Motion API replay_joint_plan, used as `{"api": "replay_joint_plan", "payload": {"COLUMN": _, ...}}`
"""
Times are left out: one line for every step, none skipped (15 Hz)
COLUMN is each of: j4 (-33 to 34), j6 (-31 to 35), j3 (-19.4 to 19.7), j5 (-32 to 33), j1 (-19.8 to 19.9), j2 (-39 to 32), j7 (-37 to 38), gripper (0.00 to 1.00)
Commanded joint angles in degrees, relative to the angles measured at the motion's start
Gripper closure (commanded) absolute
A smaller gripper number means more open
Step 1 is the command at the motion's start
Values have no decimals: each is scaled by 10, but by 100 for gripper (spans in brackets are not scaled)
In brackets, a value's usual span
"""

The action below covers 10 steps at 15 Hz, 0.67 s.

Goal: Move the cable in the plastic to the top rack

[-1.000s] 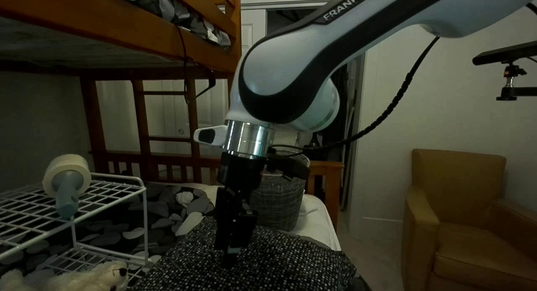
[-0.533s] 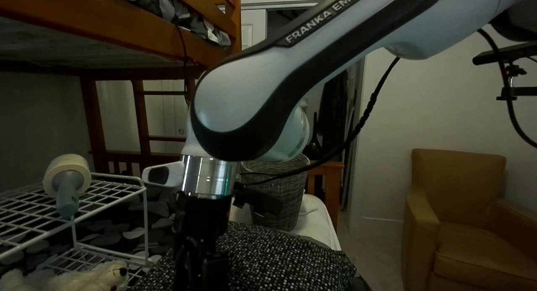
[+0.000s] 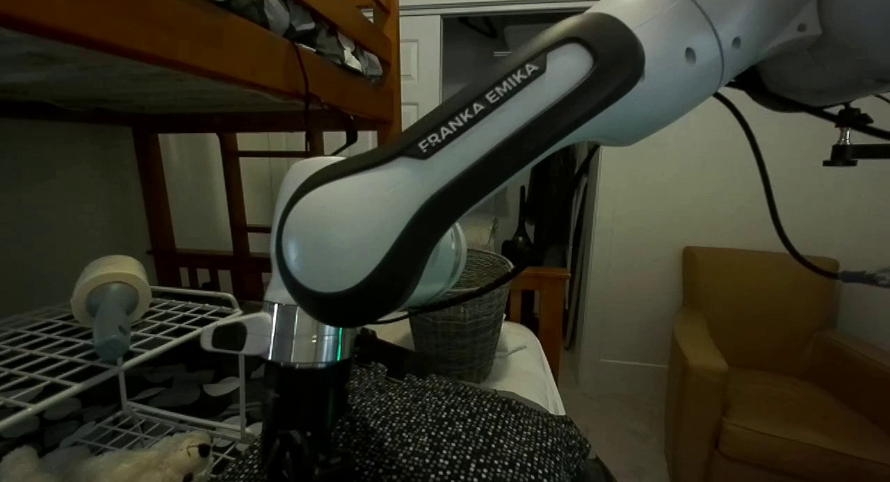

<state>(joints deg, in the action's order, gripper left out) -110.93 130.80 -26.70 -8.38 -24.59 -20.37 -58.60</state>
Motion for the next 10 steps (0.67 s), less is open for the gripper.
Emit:
{"api": "replay_joint_plan", "payload": {"j4": 46, "j6": -31, "j3": -11, "j5": 18, "j1": 1, "j2": -46, "j7": -12, "gripper": 42}}
{"api": "replay_joint_plan", "payload": {"j4": 55, "j6": -37, "j3": -12, "j5": 20, "j1": 1, "j2": -52, "j7": -10, "gripper": 50}}
{"api": "replay_joint_plan", "payload": {"j4": 61, "j6": -47, "j3": -13, "j5": 22, "j1": -1, "j2": -53, "j7": -6, "gripper": 58}}
{"api": "replay_joint_plan", "payload": {"j4": 64, "j6": -57, "j3": -15, "j5": 20, "j1": 0, "j2": -52, "j7": -6, "gripper": 65}}
{"api": "replay_joint_plan", "payload": {"j4": 68, "j6": -73, "j3": -15, "j5": 20, "j1": 0, "j2": -48, "j7": -2, "gripper": 73}}
{"api": "replay_joint_plan", "payload": {"j4": 68, "j6": -94, "j3": -19, "j5": 7, "j1": 6, "j2": -38, "j7": -3, "gripper": 79}}
{"api": "replay_joint_plan", "payload": {"j4": 68, "j6": -116, "j3": -21, "j5": 0, "j1": 10, "j2": -29, "j7": -2, "gripper": 81}}
{"api": "replay_joint_plan", "payload": {"j4": 58, "j6": -132, "j3": -23, "j5": -11, "j1": 17, "j2": -10, "j7": -2, "gripper": 81}}
{"api": "replay_joint_plan", "payload": {"j4": 50, "j6": -142, "j3": -20, "j5": -19, "j1": 23, "j2": 4, "j7": 1, "gripper": 85}}
{"api": "replay_joint_plan", "payload": {"j4": 29, "j6": -146, "j3": -16, "j5": -33, "j1": 35, "j2": 33, "j7": 10, "gripper": 92}}
